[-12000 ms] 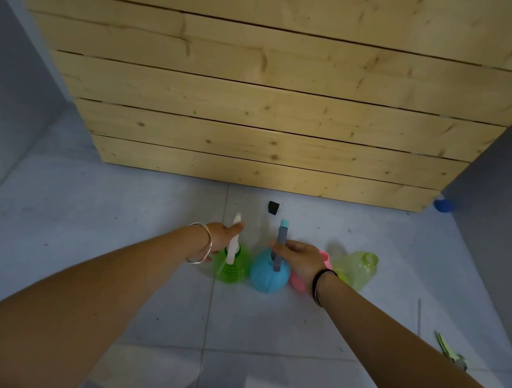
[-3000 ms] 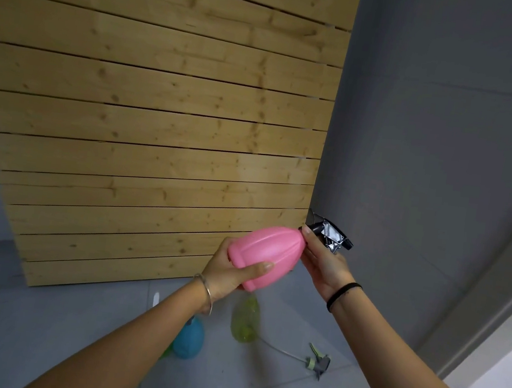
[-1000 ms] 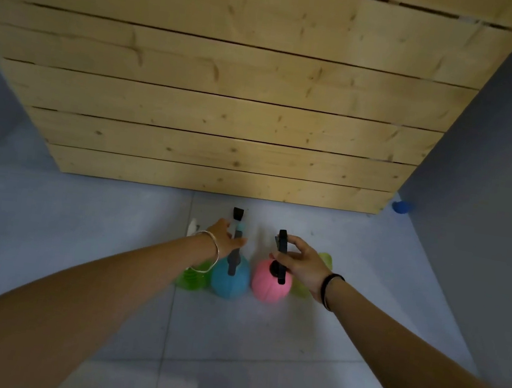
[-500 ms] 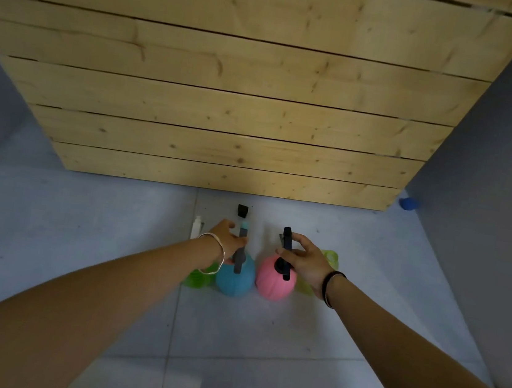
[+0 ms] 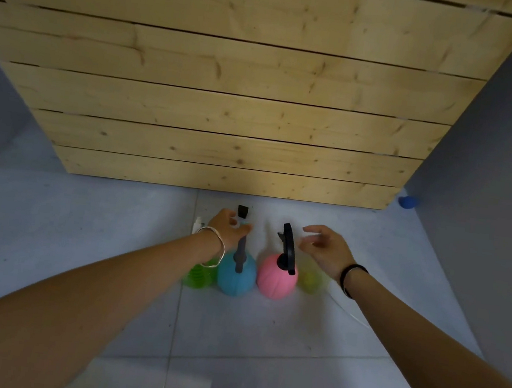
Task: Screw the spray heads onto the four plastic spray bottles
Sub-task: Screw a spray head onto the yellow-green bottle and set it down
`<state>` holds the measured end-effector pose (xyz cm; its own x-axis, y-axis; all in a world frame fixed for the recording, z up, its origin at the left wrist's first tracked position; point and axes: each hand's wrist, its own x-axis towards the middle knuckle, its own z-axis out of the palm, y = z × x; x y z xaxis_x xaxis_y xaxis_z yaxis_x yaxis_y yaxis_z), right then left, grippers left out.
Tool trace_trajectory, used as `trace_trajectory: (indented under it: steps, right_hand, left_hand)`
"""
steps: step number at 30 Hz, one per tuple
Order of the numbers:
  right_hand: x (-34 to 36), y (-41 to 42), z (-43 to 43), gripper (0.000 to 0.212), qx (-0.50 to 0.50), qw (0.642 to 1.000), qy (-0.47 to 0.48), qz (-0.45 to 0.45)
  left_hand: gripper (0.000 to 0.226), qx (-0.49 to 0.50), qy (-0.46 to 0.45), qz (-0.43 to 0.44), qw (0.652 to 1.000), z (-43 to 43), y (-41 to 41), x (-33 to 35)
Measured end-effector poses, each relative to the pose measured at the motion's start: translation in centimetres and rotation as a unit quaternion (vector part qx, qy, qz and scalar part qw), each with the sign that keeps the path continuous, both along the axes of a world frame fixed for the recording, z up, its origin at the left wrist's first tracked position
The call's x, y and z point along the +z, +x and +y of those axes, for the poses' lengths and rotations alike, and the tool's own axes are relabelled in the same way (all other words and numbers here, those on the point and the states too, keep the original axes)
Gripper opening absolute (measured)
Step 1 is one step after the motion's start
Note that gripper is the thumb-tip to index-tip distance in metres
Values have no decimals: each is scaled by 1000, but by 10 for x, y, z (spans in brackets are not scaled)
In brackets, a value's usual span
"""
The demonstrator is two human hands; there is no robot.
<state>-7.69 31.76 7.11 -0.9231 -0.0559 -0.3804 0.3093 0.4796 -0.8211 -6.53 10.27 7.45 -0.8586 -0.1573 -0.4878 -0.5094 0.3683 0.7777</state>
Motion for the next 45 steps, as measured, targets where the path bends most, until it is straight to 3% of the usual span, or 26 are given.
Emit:
trace_trajectory:
  steps: [3,10,18,23,29,32,36,41,45]
  right_hand:
    - [0,-4,20,33,-38,995,54,78]
    - [-27,0,49,45,-22,997,76,6]
    - [-24,8,67,23,-38,994,94,46]
    - [15,10,103,19,-61,996,-15,61]
    - [38,29,153,11,-87,983,-162,-21]
    - [34,41,167,8,-88,975,-194,-65]
    - [12,56,200,25,-133,962,-210,-112]
    - [-45,84,237,66,-287,928,-88,-219]
    - [-85,95,244,81,-318,899,-60,-295]
  left_hand:
    - [56,13,10,57,998,4,-4,9]
    - [50,-17,5,136,991,20,-10,16]
    - [46,-88,-2,185,979,56,-8,24]
    - [48,-191,7,183,964,100,0,25]
    - [92,-344,-66,112,930,160,13,5]
    - [96,-374,-87,91,919,176,17,-7]
    - [86,-371,-87,66,922,193,20,-27]
    - [78,-383,-101,32,918,200,19,-47]
    - [82,-363,-99,15,927,202,14,-64]
